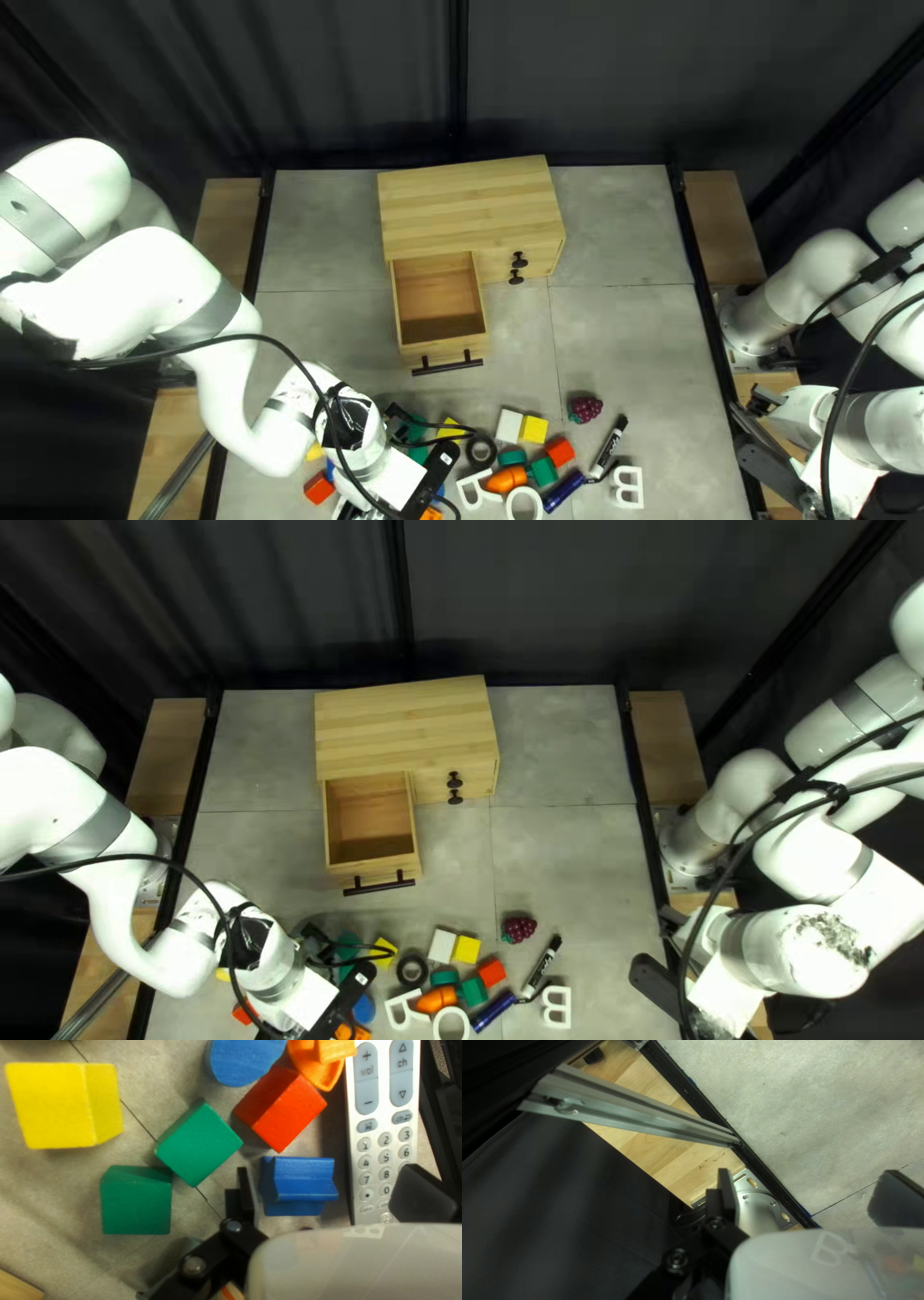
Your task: Open drawers and place objects into drawer and close
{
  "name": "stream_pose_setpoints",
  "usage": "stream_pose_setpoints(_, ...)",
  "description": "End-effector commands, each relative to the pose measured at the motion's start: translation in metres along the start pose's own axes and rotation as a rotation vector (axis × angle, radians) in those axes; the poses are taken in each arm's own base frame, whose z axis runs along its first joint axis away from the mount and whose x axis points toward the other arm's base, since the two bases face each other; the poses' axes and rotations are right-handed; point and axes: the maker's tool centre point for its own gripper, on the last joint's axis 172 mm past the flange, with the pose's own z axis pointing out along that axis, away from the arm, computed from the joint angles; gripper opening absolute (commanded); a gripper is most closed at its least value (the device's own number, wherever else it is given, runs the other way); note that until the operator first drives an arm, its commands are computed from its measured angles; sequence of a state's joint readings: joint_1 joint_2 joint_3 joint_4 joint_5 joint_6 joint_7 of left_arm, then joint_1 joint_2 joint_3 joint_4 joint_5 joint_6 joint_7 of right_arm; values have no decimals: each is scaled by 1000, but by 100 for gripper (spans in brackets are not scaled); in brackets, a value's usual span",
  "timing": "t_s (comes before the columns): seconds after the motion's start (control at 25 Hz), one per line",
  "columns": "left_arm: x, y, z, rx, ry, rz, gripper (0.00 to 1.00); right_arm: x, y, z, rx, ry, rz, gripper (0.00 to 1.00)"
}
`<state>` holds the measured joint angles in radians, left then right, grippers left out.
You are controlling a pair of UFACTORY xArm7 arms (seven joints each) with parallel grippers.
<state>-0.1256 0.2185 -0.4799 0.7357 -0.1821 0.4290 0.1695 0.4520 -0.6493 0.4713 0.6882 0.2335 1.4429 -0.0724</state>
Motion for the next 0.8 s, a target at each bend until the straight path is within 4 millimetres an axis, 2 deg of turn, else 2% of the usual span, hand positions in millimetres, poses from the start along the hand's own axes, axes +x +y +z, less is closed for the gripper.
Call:
stream_pose_setpoints(0.04,-1,-1,5,-9,0,0,87,0,0,0,0,0,0,100)
stream_pose_setpoints(0.16,-2,-2,5,-11,-1,0,92,0,0,0,0,0,0,100)
stream_pose_setpoints(0.2,-2,-2,5,-11,0,0,84,0,0,0,0,0,0,100)
stream_pose_setpoints(0.24,-2,-2,5,-11,0,-1,21,0,0,0,0,0,0,100)
stream_pose_setpoints(0.28,-2,-2,5,-11,-1,-1,0,0,0,0,0,0,0,100)
stream_pose_setpoints(0.6,-3,-3,0,-3,-4,1,0,0,0,0,0,0,0,100)
stream_pose_setpoints(0.72,-1,-6,-11,9,-9,-1,0,0,0,0,0,0,0,100)
stream_pose_setpoints(0.8,0,-11,-26,29,-14,-4,0,0,0,0,0,0,0,100)
